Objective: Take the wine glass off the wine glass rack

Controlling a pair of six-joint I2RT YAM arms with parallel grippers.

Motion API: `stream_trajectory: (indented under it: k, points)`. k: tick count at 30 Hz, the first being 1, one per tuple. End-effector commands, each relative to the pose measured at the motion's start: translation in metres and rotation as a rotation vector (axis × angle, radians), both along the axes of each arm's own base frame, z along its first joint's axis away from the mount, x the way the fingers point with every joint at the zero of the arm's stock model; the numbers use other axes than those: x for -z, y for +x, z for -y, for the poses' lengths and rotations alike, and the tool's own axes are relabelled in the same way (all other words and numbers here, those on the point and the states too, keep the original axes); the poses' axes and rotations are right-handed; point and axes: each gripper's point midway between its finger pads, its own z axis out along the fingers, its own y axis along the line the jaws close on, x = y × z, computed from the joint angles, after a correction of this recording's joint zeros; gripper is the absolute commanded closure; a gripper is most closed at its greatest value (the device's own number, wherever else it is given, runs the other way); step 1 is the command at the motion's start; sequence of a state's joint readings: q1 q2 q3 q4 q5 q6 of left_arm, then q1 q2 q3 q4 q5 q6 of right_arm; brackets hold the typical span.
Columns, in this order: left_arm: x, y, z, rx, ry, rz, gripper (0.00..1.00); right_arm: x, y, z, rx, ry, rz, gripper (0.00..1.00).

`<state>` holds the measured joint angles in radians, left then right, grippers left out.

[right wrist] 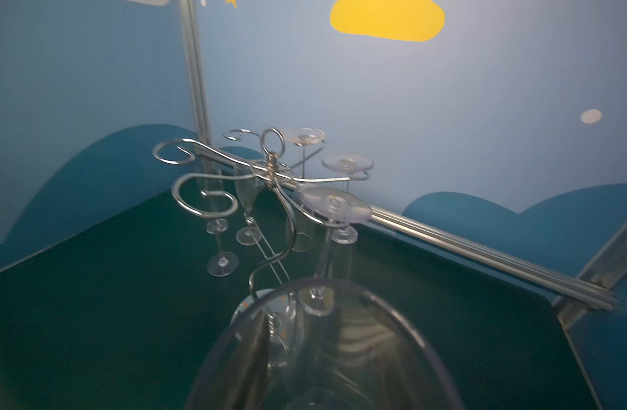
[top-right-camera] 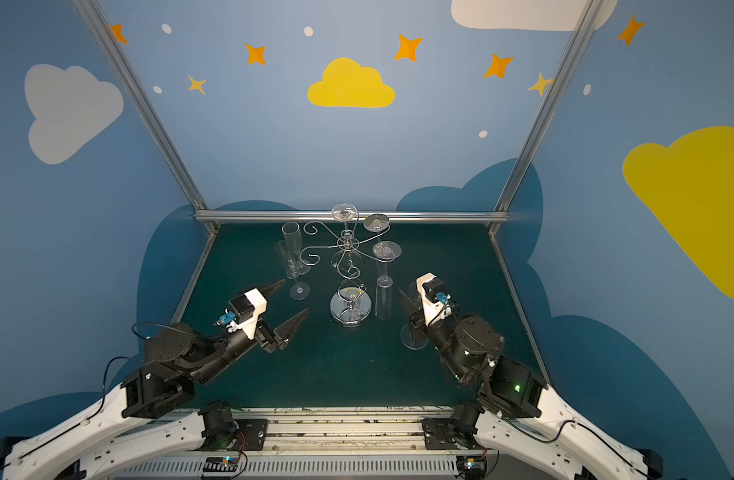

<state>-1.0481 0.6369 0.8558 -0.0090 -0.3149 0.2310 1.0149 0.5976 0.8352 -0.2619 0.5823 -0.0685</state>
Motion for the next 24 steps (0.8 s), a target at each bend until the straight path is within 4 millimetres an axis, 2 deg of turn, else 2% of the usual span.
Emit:
stream_trajectory:
  k: [1,4,5,6,11,16,21,22,23,24]
  points:
    - [0.002,0.003,-0.005,-0.027,-0.006,-0.012,0.22,0.011,0.015,0.024,0.141,-0.006,0.021,0.70]
    - [0.002,0.004,-0.007,-0.040,-0.008,-0.009,0.22,0.043,0.031,0.037,0.213,-0.028,-0.030,0.70]
    - [0.002,0.005,-0.007,-0.044,-0.006,-0.008,0.22,0.048,0.036,0.040,0.221,-0.017,-0.042,0.70]
    - [0.001,0.005,-0.007,-0.048,-0.006,-0.007,0.22,0.066,0.043,0.042,0.228,-0.026,-0.072,0.70]
    - [0.002,0.009,-0.007,-0.070,0.006,-0.007,0.22,0.093,0.080,0.062,0.288,0.064,-0.125,0.71]
    - [-0.002,0.015,-0.008,-0.106,-0.003,0.004,0.21,0.097,0.124,0.067,0.255,0.169,-0.131,0.71]
    - [-0.006,0.022,-0.014,-0.160,-0.023,0.037,0.20,0.092,0.168,0.065,0.216,0.181,-0.137,0.70]
    - [-0.005,0.024,-0.014,-0.171,-0.020,0.040,0.20,0.097,0.176,0.065,0.211,0.177,-0.149,0.70]
    - [-0.005,0.026,-0.014,-0.184,-0.013,0.042,0.20,0.085,0.188,0.066,0.205,0.191,-0.127,0.70]
    - [-0.004,0.029,-0.014,-0.195,-0.005,0.042,0.20,0.084,0.196,0.068,0.207,0.204,-0.129,0.70]
